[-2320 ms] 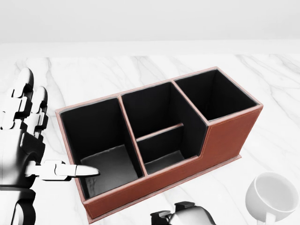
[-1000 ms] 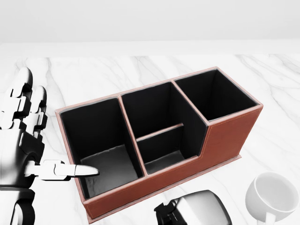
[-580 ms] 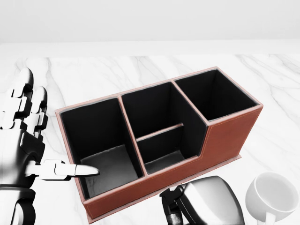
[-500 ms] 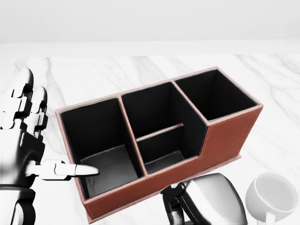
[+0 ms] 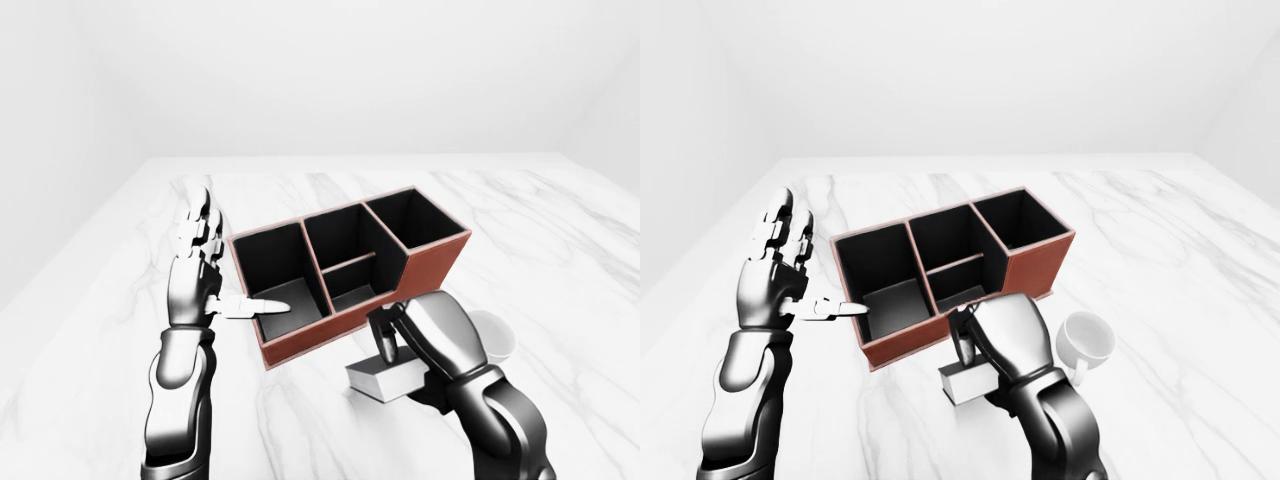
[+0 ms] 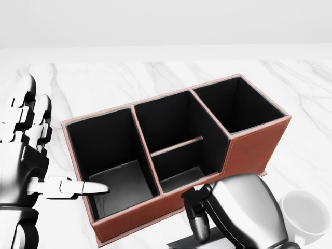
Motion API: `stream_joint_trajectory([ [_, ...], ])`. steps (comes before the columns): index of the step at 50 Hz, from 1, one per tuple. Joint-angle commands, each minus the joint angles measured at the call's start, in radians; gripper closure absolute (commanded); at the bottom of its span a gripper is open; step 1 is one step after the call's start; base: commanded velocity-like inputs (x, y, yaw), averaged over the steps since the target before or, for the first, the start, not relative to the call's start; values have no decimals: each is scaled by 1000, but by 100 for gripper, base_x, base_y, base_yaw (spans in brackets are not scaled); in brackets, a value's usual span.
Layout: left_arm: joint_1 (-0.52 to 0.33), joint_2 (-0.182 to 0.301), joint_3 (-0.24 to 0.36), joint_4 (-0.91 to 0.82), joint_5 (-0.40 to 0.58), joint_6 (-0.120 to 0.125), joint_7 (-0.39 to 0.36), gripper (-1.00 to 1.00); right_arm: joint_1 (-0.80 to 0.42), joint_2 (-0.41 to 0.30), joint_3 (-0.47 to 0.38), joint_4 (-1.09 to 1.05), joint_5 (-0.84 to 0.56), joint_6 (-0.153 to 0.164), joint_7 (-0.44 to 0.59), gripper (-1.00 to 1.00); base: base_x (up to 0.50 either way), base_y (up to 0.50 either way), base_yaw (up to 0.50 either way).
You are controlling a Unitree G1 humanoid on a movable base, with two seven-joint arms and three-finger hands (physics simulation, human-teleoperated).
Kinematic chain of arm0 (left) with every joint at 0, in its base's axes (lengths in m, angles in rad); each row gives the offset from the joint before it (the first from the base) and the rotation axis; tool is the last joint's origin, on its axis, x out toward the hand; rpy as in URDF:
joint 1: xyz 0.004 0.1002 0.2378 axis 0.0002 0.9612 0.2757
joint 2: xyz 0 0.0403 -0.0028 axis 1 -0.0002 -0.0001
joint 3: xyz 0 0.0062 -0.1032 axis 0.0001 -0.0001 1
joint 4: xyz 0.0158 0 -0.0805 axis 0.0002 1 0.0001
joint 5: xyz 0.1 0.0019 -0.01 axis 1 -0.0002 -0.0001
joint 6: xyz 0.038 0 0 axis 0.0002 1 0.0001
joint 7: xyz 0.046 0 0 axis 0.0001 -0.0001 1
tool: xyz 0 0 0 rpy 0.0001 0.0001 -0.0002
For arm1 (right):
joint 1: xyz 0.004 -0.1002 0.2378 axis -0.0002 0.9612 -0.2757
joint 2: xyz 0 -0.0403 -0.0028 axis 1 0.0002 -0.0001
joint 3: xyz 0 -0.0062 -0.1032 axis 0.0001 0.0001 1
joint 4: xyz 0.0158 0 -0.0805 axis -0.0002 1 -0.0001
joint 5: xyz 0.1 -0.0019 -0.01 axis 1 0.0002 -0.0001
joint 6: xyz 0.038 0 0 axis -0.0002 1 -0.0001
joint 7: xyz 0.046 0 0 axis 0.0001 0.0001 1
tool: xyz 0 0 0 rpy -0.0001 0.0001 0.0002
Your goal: Pick up the book and place it in the front compartment of the caddy.
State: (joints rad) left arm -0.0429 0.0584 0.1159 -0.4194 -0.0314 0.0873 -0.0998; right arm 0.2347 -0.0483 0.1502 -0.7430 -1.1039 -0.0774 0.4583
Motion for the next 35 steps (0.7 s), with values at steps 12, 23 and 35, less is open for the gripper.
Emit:
stream_joint_trajectory([
  [12,0,0,-2,10,0,0,0,-100,-129,26,-32,-65,-5,46,92,100,0,0,0],
  [23,1,0,1,-7,-2,0,-1,-100,-202,33,-42,-49,-10,74,122,100,0,0,0],
  [35,-4,3,6,-2,-6,0,-1,-100,-310,40,-52,-21,-18,126,157,100,0,0,0],
])
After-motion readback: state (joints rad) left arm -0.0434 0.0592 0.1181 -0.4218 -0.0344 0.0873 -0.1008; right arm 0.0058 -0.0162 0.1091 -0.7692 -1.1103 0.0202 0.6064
